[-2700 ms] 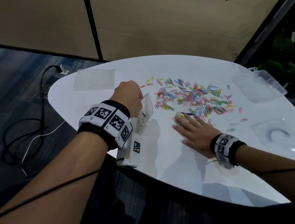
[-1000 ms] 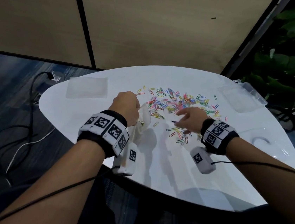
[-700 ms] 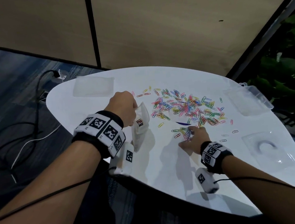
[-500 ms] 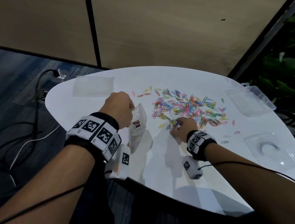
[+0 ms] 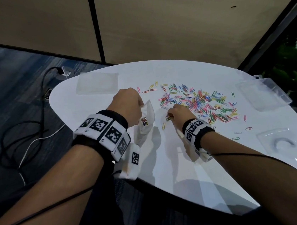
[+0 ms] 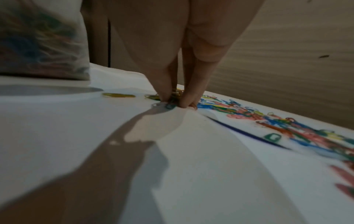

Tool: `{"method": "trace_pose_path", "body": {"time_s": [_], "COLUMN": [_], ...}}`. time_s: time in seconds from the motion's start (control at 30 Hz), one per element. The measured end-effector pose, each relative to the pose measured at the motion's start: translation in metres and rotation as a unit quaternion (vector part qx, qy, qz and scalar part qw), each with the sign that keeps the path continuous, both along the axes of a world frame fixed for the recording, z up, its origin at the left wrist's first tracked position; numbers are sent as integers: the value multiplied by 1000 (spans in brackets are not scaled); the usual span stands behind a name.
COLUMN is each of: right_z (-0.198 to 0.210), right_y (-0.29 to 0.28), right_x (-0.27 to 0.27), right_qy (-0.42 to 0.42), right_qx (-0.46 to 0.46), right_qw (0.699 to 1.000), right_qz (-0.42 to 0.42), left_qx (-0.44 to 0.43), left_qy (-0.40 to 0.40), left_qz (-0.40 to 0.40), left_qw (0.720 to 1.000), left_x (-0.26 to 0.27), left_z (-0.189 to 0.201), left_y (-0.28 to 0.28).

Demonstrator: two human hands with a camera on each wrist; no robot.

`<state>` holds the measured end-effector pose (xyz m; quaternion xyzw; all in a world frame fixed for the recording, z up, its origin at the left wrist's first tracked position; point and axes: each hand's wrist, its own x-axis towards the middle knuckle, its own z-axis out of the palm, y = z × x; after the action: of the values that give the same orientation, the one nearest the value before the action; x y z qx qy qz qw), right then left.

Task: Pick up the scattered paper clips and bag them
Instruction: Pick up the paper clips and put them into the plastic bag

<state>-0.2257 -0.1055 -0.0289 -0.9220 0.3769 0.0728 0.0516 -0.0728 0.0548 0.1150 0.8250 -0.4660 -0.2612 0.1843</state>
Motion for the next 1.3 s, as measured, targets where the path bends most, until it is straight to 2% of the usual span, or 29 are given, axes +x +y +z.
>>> {"method": "trace_pose_path", "body": {"time_s": [0.07, 0.17, 0.23, 0.3, 0.33, 0.4, 0.5, 0.6, 0.67, 0.73, 0.8, 0.83, 0.93, 0.97, 1.0, 1.07, 1.1, 1.2, 1.23, 1.27, 1.3], "right_z": [7, 18, 20, 23, 27, 39, 71, 107, 117, 115, 106, 100, 91, 92, 96, 106, 108, 105, 98, 88, 75], "right_y": [-3, -9, -19, -29, -32, -35, -22, 6, 27, 47, 62, 66, 69, 69, 71, 74, 71, 50, 40, 33, 29], "right_x": [-7, -19, -32, -44, -48, -51, -40, -21, -9, 2, 9, 11, 12, 13, 13, 15, 15, 7, 2, -5, -12], "right_qy": [-14, -66, -115, -164, -204, -325, -471, -509, -504, -483, -449, -430, -341, -308, -280, -241, -240, -340, -348, -309, -219], "right_qx": [19, 80, 120, 193, 256, 365, 478, 582, 614, 628, 615, 584, 408, 350, 305, 247, 237, 265, 242, 207, 167], "right_qw": [999, 985, 964, 928, 894, 795, 651, 567, 553, 567, 614, 660, 839, 881, 909, 938, 941, 901, 903, 926, 961], "right_qz": [-36, -136, -209, -273, -306, -360, -354, -283, -251, -225, -209, -196, -116, -86, -48, 26, 33, -56, -72, -59, -9], "left_qx": [1, 4, 3, 3, 4, 8, 10, 5, -1, -7, -12, -14, -18, -16, -15, -15, -16, -20, -20, -19, -16], "left_qy": [2, -2, 0, 0, 0, -4, -6, 5, 3, -3, 3, 8, 25, 28, 28, 24, 21, 6, 2, 1, 0], "left_qz": [-1, -4, -6, -9, -11, -13, -15, -11, -9, -8, -1, 4, 11, 8, 4, -4, -3, 11, 14, 15, 15], "left_qw": [1000, 1000, 1000, 1000, 1000, 1000, 1000, 1000, 1000, 1000, 1000, 1000, 999, 999, 999, 1000, 1000, 1000, 1000, 1000, 1000], "left_x": [-1, -2, -3, -4, -5, -7, -11, -14, -16, -18, -18, -18, -16, -16, -16, -16, -16, -11, -9, -8, -6], "left_z": [1, 1, 0, 0, 0, 1, 1, 0, -1, -1, 0, 0, 0, 0, 0, 0, 0, 1, 1, 2, 2], "left_y": [-1, -2, -3, -3, -4, -6, -9, -12, -13, -13, -11, -11, -9, -9, -9, -9, -9, -7, -6, -4, -3]}}
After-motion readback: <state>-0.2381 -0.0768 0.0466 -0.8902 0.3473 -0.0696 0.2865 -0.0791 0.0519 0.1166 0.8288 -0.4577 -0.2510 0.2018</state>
